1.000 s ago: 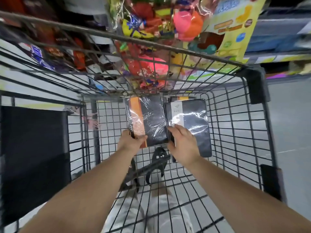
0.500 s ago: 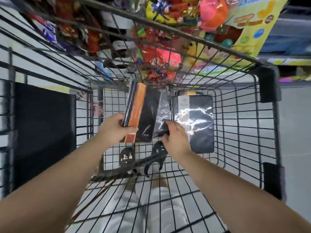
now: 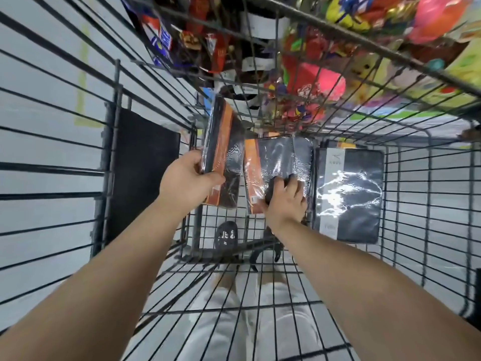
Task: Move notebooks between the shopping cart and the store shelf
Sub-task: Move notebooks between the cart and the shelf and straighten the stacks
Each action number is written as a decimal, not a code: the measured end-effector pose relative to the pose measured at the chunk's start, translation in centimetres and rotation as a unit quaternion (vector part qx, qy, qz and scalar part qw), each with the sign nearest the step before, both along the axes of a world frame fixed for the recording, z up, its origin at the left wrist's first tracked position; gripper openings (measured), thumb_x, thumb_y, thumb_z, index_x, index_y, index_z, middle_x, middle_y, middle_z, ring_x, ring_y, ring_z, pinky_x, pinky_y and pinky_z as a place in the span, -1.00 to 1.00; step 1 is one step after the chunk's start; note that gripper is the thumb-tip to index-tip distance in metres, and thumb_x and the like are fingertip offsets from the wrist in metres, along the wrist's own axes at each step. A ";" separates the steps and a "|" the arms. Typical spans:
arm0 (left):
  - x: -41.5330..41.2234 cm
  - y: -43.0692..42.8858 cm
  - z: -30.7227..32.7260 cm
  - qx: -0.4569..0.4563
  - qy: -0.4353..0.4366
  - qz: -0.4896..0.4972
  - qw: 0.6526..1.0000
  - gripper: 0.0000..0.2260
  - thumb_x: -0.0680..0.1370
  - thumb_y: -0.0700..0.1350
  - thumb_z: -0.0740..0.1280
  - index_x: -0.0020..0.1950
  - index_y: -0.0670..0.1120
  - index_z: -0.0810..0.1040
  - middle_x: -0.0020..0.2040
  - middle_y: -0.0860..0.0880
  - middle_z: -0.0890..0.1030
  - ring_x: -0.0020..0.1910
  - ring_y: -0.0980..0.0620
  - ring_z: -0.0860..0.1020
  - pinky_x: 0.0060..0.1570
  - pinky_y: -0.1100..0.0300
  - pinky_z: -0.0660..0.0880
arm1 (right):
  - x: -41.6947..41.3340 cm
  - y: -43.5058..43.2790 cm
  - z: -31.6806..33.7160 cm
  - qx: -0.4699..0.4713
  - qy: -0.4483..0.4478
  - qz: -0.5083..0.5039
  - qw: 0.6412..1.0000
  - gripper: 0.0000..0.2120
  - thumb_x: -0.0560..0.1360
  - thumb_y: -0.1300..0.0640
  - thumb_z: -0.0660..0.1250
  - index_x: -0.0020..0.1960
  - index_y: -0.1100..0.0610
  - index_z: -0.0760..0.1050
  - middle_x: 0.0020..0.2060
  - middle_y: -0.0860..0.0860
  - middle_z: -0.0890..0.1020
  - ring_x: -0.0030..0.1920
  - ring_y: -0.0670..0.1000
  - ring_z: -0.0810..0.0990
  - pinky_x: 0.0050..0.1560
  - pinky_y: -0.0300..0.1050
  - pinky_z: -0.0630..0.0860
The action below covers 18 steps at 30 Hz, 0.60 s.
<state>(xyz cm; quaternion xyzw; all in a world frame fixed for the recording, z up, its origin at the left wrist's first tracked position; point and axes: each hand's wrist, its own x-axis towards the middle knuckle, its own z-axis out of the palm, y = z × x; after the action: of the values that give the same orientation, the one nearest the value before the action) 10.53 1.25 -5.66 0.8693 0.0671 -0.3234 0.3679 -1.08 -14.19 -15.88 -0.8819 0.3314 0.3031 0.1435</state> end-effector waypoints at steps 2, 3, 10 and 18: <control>0.0 0.4 -0.2 -0.006 0.004 0.008 1.000 -0.86 0.34 -0.13 0.48 -0.18 0.05 0.60 -0.26 0.11 0.64 -0.20 0.11 0.61 -0.11 0.15 0.53 | 0.3 0.2 0.0 -0.001 -0.018 -0.046 0.999 -0.29 0.41 -0.16 0.40 0.38 0.07 0.14 0.46 0.19 0.12 0.42 0.27 0.19 0.34 0.18 0.28; 0.0 0.6 -0.3 -0.004 0.004 0.006 1.000 -0.87 0.34 -0.13 0.48 -0.17 0.03 0.60 -0.25 0.09 0.64 -0.20 0.08 0.61 -0.10 0.10 0.55 | 0.6 0.2 0.1 -0.004 -0.018 -0.067 0.998 -0.25 0.36 -0.15 0.45 0.37 0.07 0.13 0.42 0.19 0.16 0.35 0.27 0.26 0.29 0.16 0.32; -0.6 1.5 0.6 -0.018 0.004 0.026 0.999 -0.87 0.34 -0.10 0.48 -0.16 0.03 0.60 -0.21 0.06 0.66 -0.17 0.03 0.62 -0.01 -0.03 0.56 | 1.0 -0.2 2.4 0.054 -0.112 -0.179 0.976 -0.16 0.41 0.01 0.47 0.47 0.00 -0.02 0.00 0.14 0.59 -0.02 0.19 0.58 0.03 0.06 0.54; -2.6 2.0 7.6 -0.033 -0.036 0.002 0.999 -0.78 0.48 0.09 0.37 -0.09 -0.05 0.52 -0.18 -0.01 0.61 -0.18 -0.03 0.57 -0.14 0.07 0.47 | -2.7 -0.2 11.7 0.135 -0.084 -0.156 0.975 -0.76 0.49 -0.03 0.33 0.07 0.09 0.50 -0.08 0.07 0.65 -0.14 0.11 0.60 -0.22 -0.15 0.47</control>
<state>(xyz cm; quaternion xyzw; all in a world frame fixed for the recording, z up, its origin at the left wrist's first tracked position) 7.92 3.21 1.90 0.8678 0.0448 -0.2933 0.3987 -3.74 -14.37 -4.17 -0.8142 0.4076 0.2440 0.3337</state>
